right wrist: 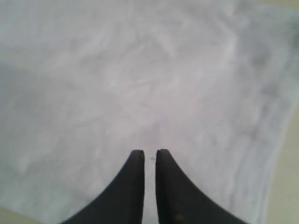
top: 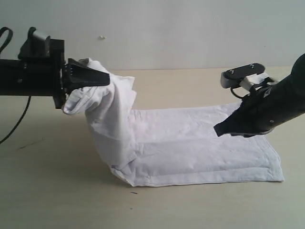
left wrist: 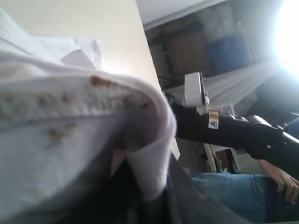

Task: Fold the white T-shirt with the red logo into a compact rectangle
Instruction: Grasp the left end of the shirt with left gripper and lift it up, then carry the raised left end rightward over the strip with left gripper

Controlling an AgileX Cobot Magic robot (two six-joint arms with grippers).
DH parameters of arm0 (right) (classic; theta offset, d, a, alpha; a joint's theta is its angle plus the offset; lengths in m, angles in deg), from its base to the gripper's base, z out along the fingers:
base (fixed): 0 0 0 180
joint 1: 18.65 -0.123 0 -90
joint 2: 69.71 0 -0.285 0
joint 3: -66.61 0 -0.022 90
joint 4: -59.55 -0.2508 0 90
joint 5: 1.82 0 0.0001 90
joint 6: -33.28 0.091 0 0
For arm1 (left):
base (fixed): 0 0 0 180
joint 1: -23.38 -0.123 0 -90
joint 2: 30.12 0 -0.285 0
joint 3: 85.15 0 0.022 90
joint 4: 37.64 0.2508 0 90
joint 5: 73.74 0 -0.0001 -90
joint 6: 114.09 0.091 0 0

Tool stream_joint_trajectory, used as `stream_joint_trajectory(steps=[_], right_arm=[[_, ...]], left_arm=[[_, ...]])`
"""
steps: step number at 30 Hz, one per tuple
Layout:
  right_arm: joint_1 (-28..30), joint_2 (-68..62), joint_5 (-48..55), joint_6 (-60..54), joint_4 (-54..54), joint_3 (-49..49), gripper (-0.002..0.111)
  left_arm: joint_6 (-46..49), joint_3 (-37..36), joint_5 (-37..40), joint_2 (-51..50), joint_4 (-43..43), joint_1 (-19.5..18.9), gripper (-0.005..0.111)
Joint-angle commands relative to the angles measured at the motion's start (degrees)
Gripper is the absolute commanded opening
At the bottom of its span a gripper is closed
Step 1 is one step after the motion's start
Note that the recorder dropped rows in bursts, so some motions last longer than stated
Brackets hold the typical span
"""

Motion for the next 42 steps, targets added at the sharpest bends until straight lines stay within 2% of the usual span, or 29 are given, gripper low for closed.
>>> stream_joint_trajectory(steps=[1,10,16,26,28,29,33,34,35,38,42], right_arm=[[3.0,2.4,-0.5,17.6,15.8,0.0,0.012],[4.8,3.0,4.9,21.5,18.4,0.0,0.012],[4.8,3.0,5.6,22.6,20.2,0.0,0.012],[4.8,8.2,7.6,37.4,34.4,0.0,0.012],[4.8,9.0,7.6,37.4,34.5,0.0,0.012],[4.8,9.4,7.4,37.4,34.5,0.0,0.012],[4.8,9.7,7.4,37.4,34.5,0.0,0.012],[4.8,9.7,7.4,37.4,34.5,0.0,0.012],[4.8,9.7,7.4,37.4,34.5,0.0,0.012],[4.8,9.7,7.4,37.4,34.5,0.0,0.012],[4.8,9.7,7.4,37.2,34.3,0.0,0.012]], left_arm=[[-0.3,2.5,-3.1,0.8,-1.6,6.4,0.001],[-1.2,6.6,-19.6,-0.2,-4.0,15.5,0.001],[-2.0,11.7,-22.2,-5.0,-6.0,20.8,0.001],[-2.1,22.2,-28.0,-14.9,-7.0,29.0,0.002],[-2.1,24.0,-28.1,-16.5,-7.0,30.3,0.011],[-2.1,24.7,-27.9,-17.1,-7.0,30.7,0.02],[-3.4,27.1,-27.8,-18.3,-7.0,32.1,0.079],[-3.7,27.4,-27.6,-18.3,-7.0,32.1,0.086],[-3.9,27.7,-26.9,-18.3,-7.0,32.1,0.088],[-3.9,28.6,-24.7,-17.9,-7.0,31.4,0.08],[-3.9,28.6,-23.2,-16.6,-4.1,29.4,0.061]])
